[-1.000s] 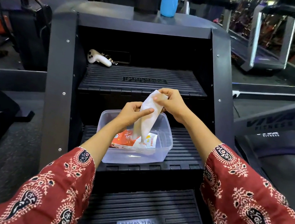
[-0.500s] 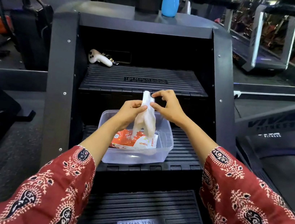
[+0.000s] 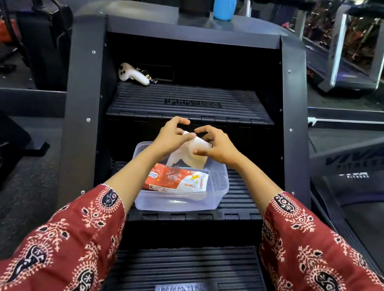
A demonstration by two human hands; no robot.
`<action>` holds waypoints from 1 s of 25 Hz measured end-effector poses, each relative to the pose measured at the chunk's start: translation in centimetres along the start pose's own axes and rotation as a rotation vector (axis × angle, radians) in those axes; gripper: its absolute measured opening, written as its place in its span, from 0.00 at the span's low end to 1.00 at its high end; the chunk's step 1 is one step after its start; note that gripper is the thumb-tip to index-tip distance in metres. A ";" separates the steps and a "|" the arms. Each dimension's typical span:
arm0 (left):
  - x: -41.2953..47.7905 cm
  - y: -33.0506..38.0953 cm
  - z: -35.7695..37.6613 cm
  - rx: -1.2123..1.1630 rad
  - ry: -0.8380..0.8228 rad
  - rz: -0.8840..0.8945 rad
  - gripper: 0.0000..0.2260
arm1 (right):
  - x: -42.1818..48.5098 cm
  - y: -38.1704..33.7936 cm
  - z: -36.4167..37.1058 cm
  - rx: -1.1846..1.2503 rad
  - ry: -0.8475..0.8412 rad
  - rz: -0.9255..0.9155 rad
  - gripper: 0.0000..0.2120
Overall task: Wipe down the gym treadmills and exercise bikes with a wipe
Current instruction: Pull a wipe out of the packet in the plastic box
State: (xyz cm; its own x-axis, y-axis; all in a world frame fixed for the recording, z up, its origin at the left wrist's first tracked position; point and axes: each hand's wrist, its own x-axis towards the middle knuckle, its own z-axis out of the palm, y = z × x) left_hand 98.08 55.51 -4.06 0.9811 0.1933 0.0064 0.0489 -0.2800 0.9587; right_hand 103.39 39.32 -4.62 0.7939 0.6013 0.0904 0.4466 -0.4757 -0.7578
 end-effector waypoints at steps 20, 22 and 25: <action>-0.9 0.8 1.0 0.288 0.205 0.050 0.06 | -1.1 -0.9 -0.8 0.137 0.344 0.151 0.09; -1.3 0.6 1.1 0.556 0.160 0.054 0.08 | -1.4 -0.9 -1.2 -0.113 0.361 0.124 0.07; -2.3 0.5 1.7 0.745 0.095 0.022 0.09 | -2.7 -1.1 -1.4 -0.224 0.355 0.143 0.07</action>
State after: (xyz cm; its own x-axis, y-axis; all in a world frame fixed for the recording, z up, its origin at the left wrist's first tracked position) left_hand 96.13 53.28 -4.07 0.9646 0.2512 0.0808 0.1760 -0.8406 0.5122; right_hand 101.38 37.34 -3.11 0.9293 0.2802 0.2406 0.3692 -0.6892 -0.6234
